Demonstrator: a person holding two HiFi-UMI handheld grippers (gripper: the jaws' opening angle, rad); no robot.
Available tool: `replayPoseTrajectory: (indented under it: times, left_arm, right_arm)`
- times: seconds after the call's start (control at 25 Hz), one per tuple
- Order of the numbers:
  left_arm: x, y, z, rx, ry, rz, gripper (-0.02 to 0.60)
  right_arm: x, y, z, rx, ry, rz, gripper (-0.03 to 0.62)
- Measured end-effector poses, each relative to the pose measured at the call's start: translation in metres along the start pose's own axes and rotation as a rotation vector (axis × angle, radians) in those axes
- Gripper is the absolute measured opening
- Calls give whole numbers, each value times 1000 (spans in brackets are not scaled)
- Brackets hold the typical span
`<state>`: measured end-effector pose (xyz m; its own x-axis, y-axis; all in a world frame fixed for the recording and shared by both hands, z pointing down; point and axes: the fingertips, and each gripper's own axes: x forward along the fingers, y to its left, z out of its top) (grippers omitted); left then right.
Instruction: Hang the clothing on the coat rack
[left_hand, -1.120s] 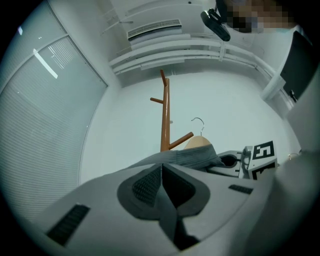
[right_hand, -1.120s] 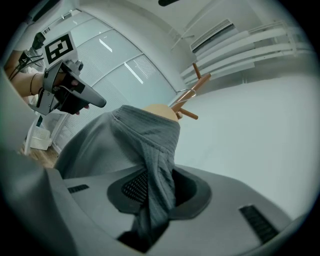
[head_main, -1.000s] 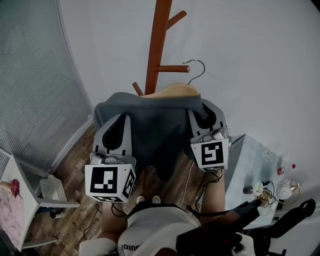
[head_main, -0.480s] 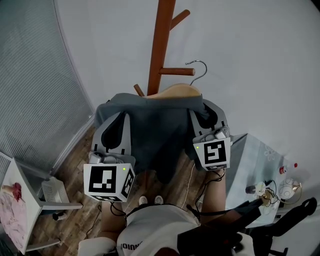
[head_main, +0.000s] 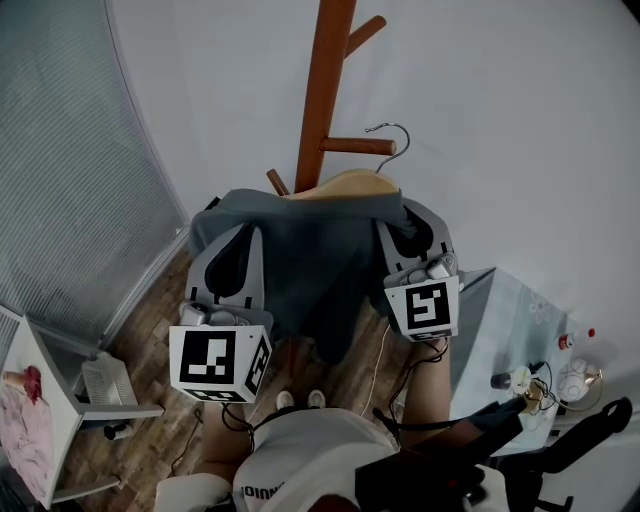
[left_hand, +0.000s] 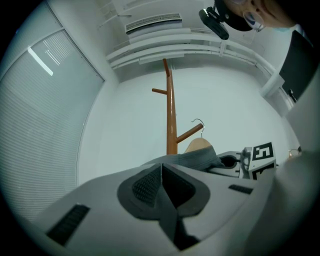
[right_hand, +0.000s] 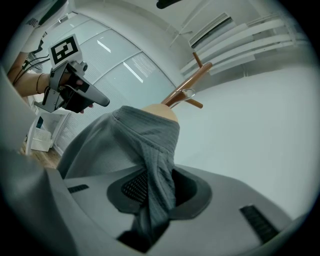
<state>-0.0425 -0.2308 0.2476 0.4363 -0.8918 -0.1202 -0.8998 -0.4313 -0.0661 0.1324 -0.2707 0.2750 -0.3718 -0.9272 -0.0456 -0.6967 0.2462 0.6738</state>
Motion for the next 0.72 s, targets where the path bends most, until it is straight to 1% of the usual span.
replayPoseTrajectory:
  times: [0.08, 0.2, 0.24, 0.4, 0.52, 0.64, 0.72]
  left_arm:
    - [0, 0, 0, 2, 2, 2, 23]
    - [0, -1, 1, 4, -2, 2, 23]
    - [0, 0, 1, 4, -2, 3, 23]
    - [0, 0, -1, -2, 2, 7, 23]
    - [2, -1, -2, -4, 6, 3, 23]
    - [5, -3, -4, -1, 13, 1, 23]
    - [4, -1, -5, 0, 14, 2, 23]
  right_arm:
    - [1, 1, -1, 8, 2, 1, 100]
    - [0, 3, -5, 72, 8, -8, 101]
    - [1, 3, -5, 78, 8, -9, 101]
    - [2, 3, -3, 24, 6, 3, 103]
    - [3, 5, -6, 54, 7, 5, 104]
    - [3, 5, -5, -2, 8, 18, 104]
    - [4, 7, -5, 13, 10, 16, 106]
